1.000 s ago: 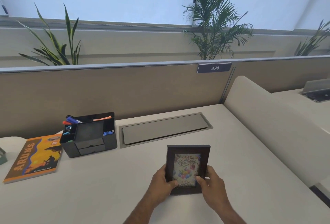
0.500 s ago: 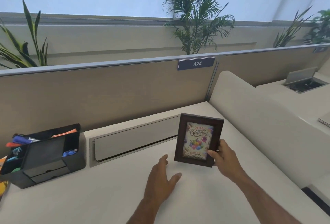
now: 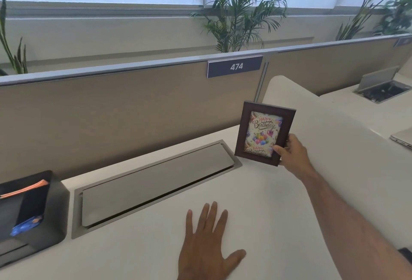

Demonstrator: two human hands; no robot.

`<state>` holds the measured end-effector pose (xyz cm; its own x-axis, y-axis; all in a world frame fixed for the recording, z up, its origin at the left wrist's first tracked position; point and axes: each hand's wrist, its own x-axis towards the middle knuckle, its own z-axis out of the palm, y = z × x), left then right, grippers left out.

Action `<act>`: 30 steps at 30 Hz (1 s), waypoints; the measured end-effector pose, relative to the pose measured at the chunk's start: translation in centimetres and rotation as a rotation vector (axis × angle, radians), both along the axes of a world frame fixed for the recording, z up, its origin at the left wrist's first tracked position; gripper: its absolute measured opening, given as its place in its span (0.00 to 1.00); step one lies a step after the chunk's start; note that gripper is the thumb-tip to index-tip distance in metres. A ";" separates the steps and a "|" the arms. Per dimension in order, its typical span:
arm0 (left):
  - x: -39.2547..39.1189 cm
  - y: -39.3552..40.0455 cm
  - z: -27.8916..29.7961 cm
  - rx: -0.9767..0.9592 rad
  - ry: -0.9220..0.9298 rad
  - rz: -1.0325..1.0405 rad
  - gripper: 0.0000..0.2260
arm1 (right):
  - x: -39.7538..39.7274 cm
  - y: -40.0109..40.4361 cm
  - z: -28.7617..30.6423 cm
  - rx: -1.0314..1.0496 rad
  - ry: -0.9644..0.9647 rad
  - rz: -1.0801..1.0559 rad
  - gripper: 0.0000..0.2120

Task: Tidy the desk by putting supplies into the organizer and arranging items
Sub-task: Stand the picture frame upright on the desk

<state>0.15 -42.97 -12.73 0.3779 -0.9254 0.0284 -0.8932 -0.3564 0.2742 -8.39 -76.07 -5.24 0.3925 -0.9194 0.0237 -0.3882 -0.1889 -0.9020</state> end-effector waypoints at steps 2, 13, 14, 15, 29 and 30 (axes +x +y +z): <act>0.1 -0.2 -0.2 -0.012 -0.008 0.009 0.40 | 0.6 -1.1 -0.2 0.011 -0.008 -0.012 0.14; 0.4 -0.6 -1.1 -0.007 -0.051 0.000 0.41 | 1.8 -4.1 -2.6 0.077 -0.029 -0.018 0.15; 0.4 -0.6 -1.0 -0.007 -0.051 0.001 0.41 | 1.8 -4.2 -3.0 0.081 -0.026 -0.012 0.15; 0.4 -0.6 -0.9 -0.007 -0.050 0.003 0.41 | 1.8 -4.3 -3.3 0.083 -0.026 -0.008 0.15; 0.2 -0.3 -0.5 0.003 -0.026 0.005 0.40 | 1.5 -3.9 -2.9 0.140 -0.022 0.020 0.16; 0.2 -0.3 -0.6 0.000 -0.030 0.004 0.40 | 1.5 -3.8 -2.7 0.153 -0.031 0.022 0.16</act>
